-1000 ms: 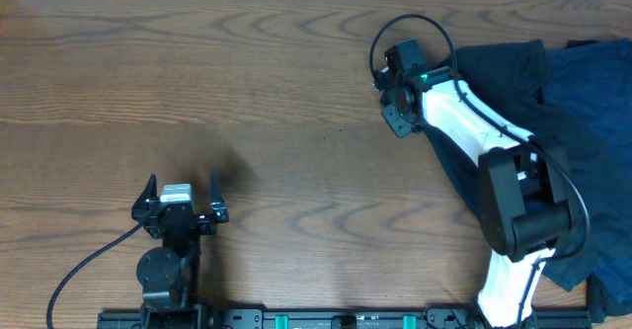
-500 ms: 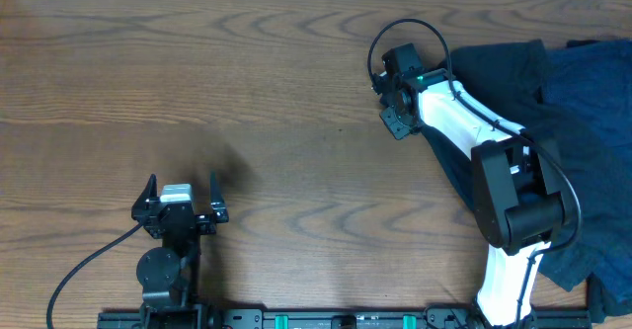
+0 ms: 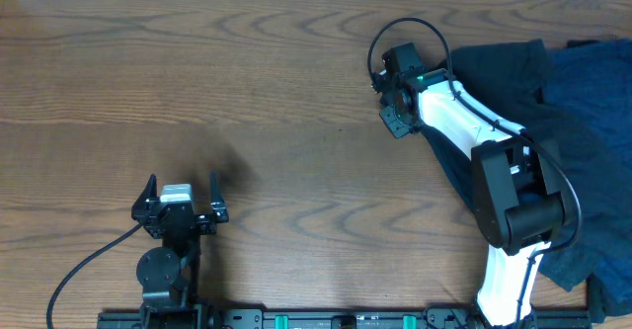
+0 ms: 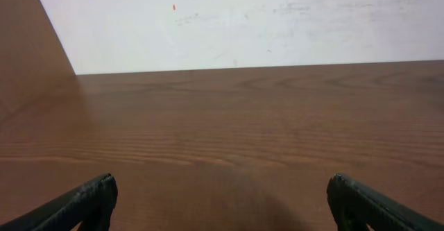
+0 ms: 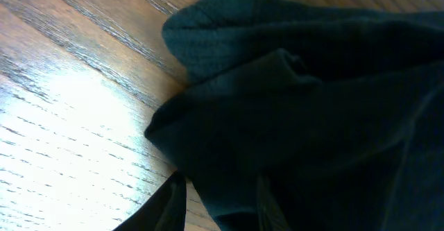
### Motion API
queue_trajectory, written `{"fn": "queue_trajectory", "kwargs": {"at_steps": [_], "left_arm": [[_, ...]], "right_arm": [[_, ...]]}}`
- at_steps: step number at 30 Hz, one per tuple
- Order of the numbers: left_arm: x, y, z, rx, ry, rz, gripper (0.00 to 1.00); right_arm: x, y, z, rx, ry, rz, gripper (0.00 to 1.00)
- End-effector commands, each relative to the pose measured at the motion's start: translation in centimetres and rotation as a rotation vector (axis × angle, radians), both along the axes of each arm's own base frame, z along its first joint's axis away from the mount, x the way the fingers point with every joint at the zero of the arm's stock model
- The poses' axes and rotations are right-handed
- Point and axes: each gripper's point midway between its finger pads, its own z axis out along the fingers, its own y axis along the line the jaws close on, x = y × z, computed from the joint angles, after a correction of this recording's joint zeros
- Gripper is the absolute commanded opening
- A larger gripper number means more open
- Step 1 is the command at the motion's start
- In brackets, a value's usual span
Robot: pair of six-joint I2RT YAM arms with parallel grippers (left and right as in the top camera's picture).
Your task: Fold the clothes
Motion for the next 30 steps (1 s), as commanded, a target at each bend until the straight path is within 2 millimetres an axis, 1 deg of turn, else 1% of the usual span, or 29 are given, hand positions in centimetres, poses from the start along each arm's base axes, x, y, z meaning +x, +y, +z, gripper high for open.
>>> {"fn": "queue_trajectory", "kwargs": {"at_steps": [1, 2, 3, 5, 6, 10, 13, 17, 23, 27, 30], "left_arm": [[-0.1, 0.4, -1.8, 0.010, 0.047, 0.023, 0.98], [-0.1, 0.4, -1.8, 0.010, 0.047, 0.023, 0.98], [-0.1, 0.4, -1.8, 0.010, 0.047, 0.023, 0.98], [-0.1, 0.4, -1.8, 0.010, 0.047, 0.023, 0.98], [-0.1, 0.4, -1.8, 0.010, 0.047, 0.023, 0.98], [-0.1, 0.4, -1.8, 0.010, 0.047, 0.023, 0.98], [-0.1, 0.4, -1.8, 0.010, 0.047, 0.023, 0.98], [-0.1, 0.4, -1.8, 0.010, 0.047, 0.023, 0.98], [-0.1, 0.4, -1.8, 0.010, 0.047, 0.023, 0.98], [-0.1, 0.4, -1.8, 0.010, 0.047, 0.023, 0.98], [-0.1, 0.4, -1.8, 0.010, 0.047, 0.023, 0.98]], "right_arm": [[-0.2, 0.6, -0.5, 0.040, 0.018, -0.005, 0.32], [-0.2, 0.6, -0.5, 0.043, 0.018, -0.005, 0.29], [-0.2, 0.6, -0.5, 0.044, 0.017, -0.007, 0.24], [-0.2, 0.6, -0.5, 0.044, 0.016, -0.007, 0.06], [-0.2, 0.6, -0.5, 0.044, 0.016, -0.007, 0.01], [-0.2, 0.7, -0.2, 0.057, 0.013, -0.044, 0.01], [-0.4, 1.5, 0.7, 0.110, 0.014, -0.044, 0.01], [-1.0, 3.1, 2.8, 0.211, 0.019, -0.015, 0.01], [-1.9, 4.2, 7.0, 0.303, -0.012, 0.016, 0.01], [-2.1, 3.9, 9.4, 0.317, -0.049, 0.015, 0.01], [-1.6, 2.6, 10.0, 0.302, -0.075, -0.008, 0.01]]}}
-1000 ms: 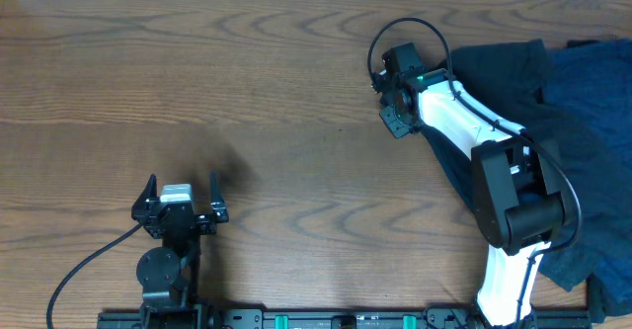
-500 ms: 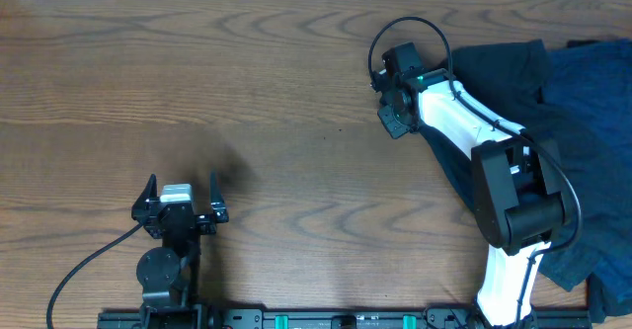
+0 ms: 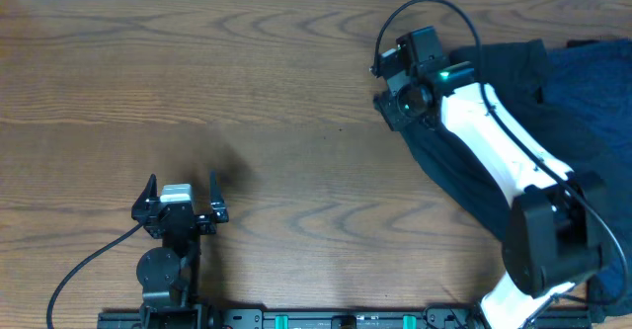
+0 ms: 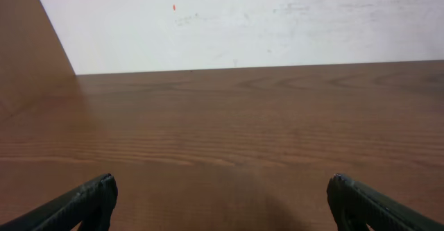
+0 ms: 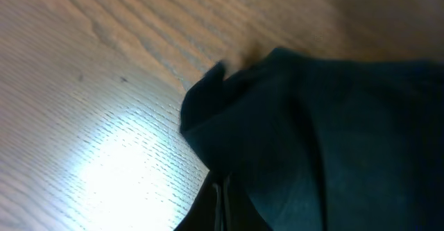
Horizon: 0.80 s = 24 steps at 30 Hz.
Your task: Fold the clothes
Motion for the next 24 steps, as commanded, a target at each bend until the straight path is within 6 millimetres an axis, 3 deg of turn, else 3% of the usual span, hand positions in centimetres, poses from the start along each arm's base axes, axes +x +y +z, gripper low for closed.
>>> {"fn": "queue_trajectory", "kwargs": {"at_steps": [1, 13, 19, 22, 24], "left_arm": [[-0.1, 0.4, -1.8, 0.010, 0.047, 0.023, 0.98], [-0.1, 0.4, -1.8, 0.010, 0.047, 0.023, 0.98], [-0.1, 0.4, -1.8, 0.010, 0.047, 0.023, 0.98], [-0.1, 0.4, -1.8, 0.010, 0.047, 0.023, 0.98], [-0.1, 0.4, -1.8, 0.010, 0.047, 0.023, 0.98]], "right_arm": [[0.5, -1.5, 0.7, 0.007, -0.012, -0.043, 0.01], [2.9, -8.5, -4.0, -0.014, 0.062, -0.213, 0.01], [3.5, -9.3, -8.0, -0.024, 0.111, -0.232, 0.14], [4.0, -9.2, -7.9, -0.013, 0.094, -0.250, 0.22], [4.6, -9.1, -6.6, 0.001, 0.062, -0.267, 0.29]]}}
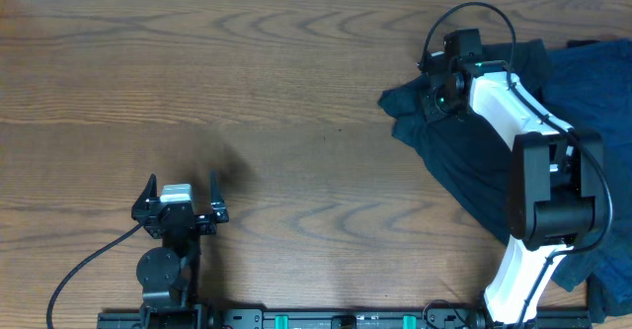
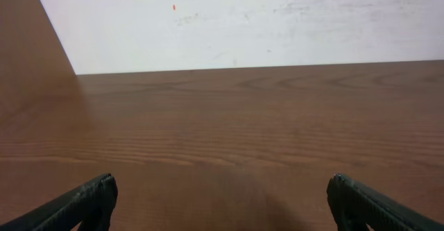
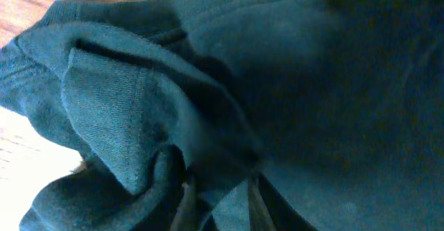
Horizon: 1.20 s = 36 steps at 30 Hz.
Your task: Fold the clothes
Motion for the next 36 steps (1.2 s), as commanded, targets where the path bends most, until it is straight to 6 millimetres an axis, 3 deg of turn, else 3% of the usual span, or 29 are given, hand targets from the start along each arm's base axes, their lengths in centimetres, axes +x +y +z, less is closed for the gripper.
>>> {"fn": "queue_trajectory", "kwargs": {"at_steps": [1, 8, 11, 14, 18, 22, 29, 36], "left_arm": [[-0.1, 0.4, -1.8, 0.010, 0.047, 0.023, 0.98], [-0.1, 0.4, -1.8, 0.010, 0.047, 0.023, 0.98], [-0.1, 0.4, -1.8, 0.010, 0.047, 0.023, 0.98], [-0.1, 0.4, -1.8, 0.010, 0.047, 0.023, 0.98], [-0.1, 0.4, -1.8, 0.010, 0.047, 0.023, 0.98], [-0.1, 0.4, -1.8, 0.010, 0.047, 0.023, 0.98], [-0.1, 0.4, -1.8, 0.010, 0.047, 0.023, 0.98], [-0.1, 0.4, -1.8, 0.010, 0.047, 0.023, 0.98]], "right_arm": [[1.1, 0.1, 2.5, 0.017, -0.063, -0.026, 0.32], [0.3, 1.5, 9.8, 0.052, -0.169, -0.039, 0.41], [-1.1, 3.0, 11.6, 0.068, -0.173, -0.027, 0.40], [-3.0, 5.2, 12.1, 0.080, -0.135, -0.008, 0.38], [-5.3, 7.4, 10.8, 0.097, -0.035, -0.072, 0.32], [-6.8, 7.0, 8.3, 0.035, 0.037, -0.235, 0.29], [-7.5, 6.9, 3.3, -0.025, 0.091, -0.256, 0.34], [-6.8, 7.1, -0.3, -0.037, 0.106, -0.256, 0.36]]}}
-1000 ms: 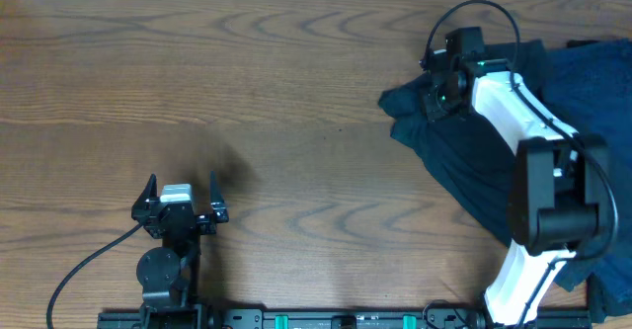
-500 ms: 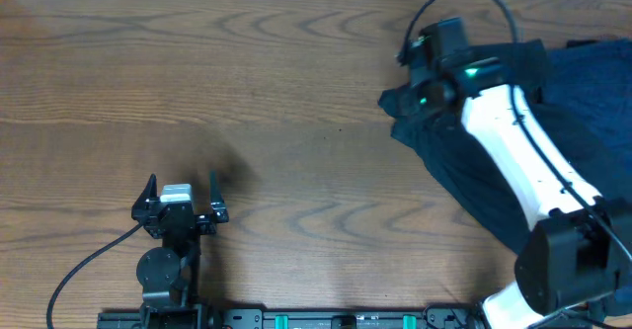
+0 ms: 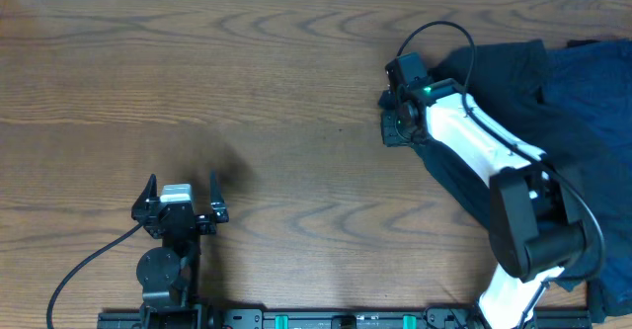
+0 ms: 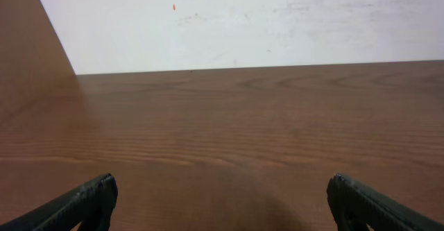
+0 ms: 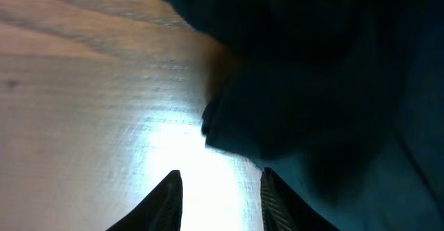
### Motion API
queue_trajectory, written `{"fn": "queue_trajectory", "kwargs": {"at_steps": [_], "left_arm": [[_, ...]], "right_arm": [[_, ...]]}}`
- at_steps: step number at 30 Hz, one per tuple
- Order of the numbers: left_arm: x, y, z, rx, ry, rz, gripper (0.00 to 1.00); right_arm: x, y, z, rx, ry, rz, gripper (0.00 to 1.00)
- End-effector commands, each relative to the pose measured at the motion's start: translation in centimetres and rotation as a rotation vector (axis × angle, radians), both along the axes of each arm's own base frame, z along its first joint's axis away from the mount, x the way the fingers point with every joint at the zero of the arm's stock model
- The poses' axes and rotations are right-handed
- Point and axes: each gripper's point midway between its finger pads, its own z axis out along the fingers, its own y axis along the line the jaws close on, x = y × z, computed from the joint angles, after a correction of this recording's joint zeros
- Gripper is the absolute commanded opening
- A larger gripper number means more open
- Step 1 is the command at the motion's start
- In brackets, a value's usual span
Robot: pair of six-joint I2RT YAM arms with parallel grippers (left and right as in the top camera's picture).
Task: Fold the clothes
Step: 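Drag the shirt edge leftward across the table with the right gripper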
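Note:
A dark navy garment (image 3: 513, 82) lies crumpled at the table's right side. In the right wrist view its folds (image 5: 333, 85) fill the upper right. My right gripper (image 3: 393, 129) sits at the garment's left edge. There it (image 5: 220, 198) is open, with bare, brightly lit wood between the fingers and the cloth edge brushing the right finger (image 5: 274, 200). My left gripper (image 3: 181, 199) rests near the front left, far from the clothes. It (image 4: 222, 203) stands wide open over bare wood.
A second, lighter blue cloth (image 3: 602, 82) lies at the far right, partly under the dark one. The wooden table (image 3: 247, 72) stretches left of the clothes. The right arm's white links (image 3: 474, 151) cross over the garment. A white wall (image 4: 243, 23) stands behind the table.
My right gripper was over the garment with a fold of cloth between its fingers. Now it is further left and nearer, at the cloth's left edge, open over bare wood. The left arm is unchanged.
My right gripper was first at the garment's left edge with cloth at its fingers, then shut on that edge. Later it was further right over the garment, with a bunched corner lying to its left. Now it is back at the left edge, open.

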Motion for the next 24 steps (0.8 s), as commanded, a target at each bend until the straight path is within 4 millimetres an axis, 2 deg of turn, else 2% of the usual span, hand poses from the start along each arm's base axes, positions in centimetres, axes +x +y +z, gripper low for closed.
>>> {"fn": "queue_trajectory", "kwargs": {"at_steps": [1, 7, 12, 15, 19, 24], "left_arm": [[-0.1, 0.4, -1.8, 0.010, 0.047, 0.023, 0.98], [-0.1, 0.4, -1.8, 0.010, 0.047, 0.023, 0.98], [-0.1, 0.4, -1.8, 0.010, 0.047, 0.023, 0.98], [-0.1, 0.4, -1.8, 0.010, 0.047, 0.023, 0.98], [-0.1, 0.4, -1.8, 0.010, 0.047, 0.023, 0.98], [-0.1, 0.4, -1.8, 0.010, 0.047, 0.023, 0.98]], "right_arm": [[0.0, 0.0, -1.7, -0.019, 0.015, -0.019, 0.35], [0.9, 0.4, -4.0, -0.015, 0.008, -0.019, 0.36], [0.3, 1.4, -4.7, 0.037, 0.047, -0.002, 0.34], [-0.7, 3.7, -4.5, 0.135, 0.084, 0.104, 0.37], [-2.9, 8.0, -3.8, 0.303, 0.142, 0.266, 0.41], [-6.2, 12.4, -3.4, 0.359, 0.192, 0.381, 0.42]]}}
